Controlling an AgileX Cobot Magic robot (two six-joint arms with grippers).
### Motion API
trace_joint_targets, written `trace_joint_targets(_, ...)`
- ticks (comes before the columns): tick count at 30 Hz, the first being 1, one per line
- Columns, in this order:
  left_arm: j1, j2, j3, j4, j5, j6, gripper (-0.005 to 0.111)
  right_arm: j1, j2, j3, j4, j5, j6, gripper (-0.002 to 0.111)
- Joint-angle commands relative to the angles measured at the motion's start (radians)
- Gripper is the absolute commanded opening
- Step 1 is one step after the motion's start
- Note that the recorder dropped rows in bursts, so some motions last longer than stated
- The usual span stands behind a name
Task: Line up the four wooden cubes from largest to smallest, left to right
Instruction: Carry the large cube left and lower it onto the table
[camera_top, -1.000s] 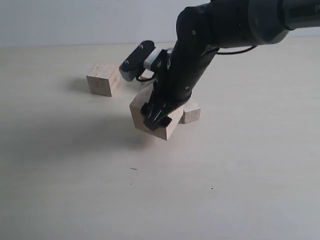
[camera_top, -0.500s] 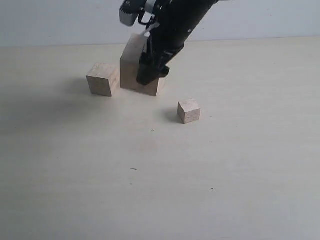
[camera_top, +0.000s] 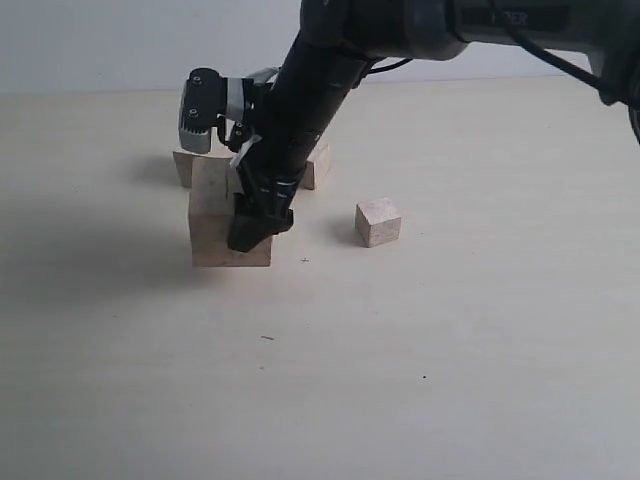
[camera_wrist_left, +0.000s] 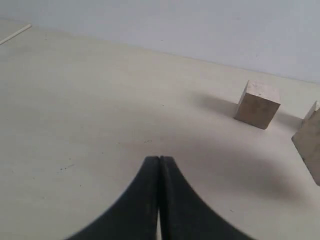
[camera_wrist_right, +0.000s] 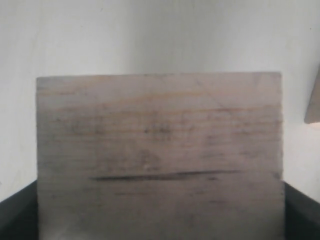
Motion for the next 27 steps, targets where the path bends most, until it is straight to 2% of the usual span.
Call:
trace_joint_targets(1,-0.005,-0.006,0.0,-0.003,-0.009,-0.002,0.0,0.0,0.017,-0.015,-0.042,-0.055,0.078,0.0)
trace_joint_targets(19,-0.005,-0.006,0.0,-0.003,-0.009,-0.002,0.0,0.0,0.058,-0.015,-0.097,-0.068,0.094,0.002)
trace_joint_targets(22,-0.005,-0.006,0.0,-0.003,-0.009,-0.002,0.0,0.0,0.058,-0.015,-0.097,-0.068,0.092,0.013)
trace_joint_targets(27,-0.005,-0.006,0.0,-0.003,-0.009,-0.002,0.0,0.0,0.058,-0.015,-0.094,-0.087,0.092,0.05)
